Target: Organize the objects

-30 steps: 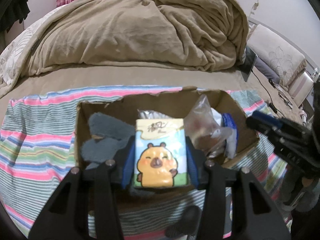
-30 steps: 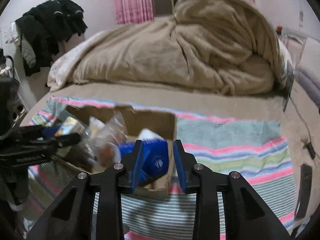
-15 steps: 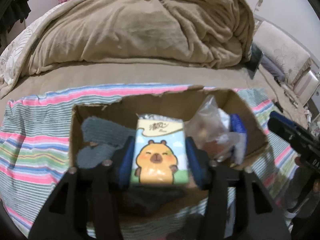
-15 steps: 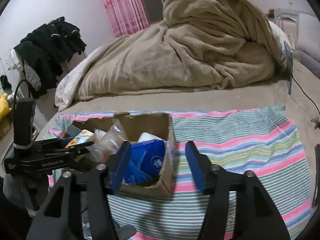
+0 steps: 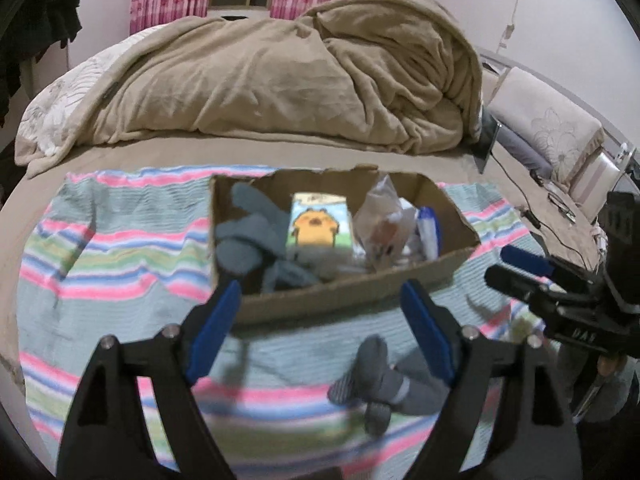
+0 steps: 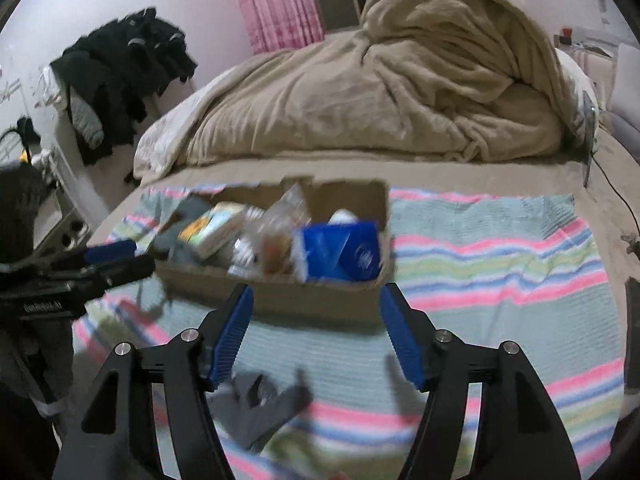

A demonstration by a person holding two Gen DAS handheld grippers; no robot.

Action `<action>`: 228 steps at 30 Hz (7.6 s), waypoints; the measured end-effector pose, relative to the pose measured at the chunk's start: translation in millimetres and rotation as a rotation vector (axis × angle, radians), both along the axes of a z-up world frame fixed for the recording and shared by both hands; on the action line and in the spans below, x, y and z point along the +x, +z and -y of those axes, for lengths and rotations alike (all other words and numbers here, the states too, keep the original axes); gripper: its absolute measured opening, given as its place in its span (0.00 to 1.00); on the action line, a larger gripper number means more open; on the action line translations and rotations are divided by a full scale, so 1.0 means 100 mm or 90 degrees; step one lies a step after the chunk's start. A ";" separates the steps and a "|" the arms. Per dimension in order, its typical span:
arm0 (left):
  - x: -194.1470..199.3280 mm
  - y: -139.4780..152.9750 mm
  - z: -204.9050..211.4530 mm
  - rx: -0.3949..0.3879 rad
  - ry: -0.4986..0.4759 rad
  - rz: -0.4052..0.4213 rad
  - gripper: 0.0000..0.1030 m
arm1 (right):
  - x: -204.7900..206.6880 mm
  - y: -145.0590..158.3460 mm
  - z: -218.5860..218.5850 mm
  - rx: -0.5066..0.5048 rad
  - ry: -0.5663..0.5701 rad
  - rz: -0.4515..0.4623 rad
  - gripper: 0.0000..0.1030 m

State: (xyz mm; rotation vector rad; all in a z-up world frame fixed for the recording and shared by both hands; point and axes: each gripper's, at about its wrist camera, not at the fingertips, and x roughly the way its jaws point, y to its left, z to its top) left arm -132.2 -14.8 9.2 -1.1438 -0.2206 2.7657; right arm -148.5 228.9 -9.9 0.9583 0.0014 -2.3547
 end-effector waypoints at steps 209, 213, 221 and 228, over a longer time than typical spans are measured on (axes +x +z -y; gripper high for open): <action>0.80 0.47 -0.06 -0.024 0.078 -0.026 0.91 | 0.54 0.54 0.16 0.077 0.003 -0.028 0.71; 0.79 0.47 -0.05 -0.023 0.079 -0.025 0.91 | 0.52 0.53 0.15 0.077 0.002 -0.028 0.71; 0.78 0.47 -0.04 -0.022 0.078 -0.028 0.91 | 0.52 0.54 0.15 0.078 0.007 -0.030 0.71; 0.79 0.50 -0.01 -0.021 0.081 -0.032 0.91 | 0.54 0.57 0.16 0.083 0.006 -0.035 0.71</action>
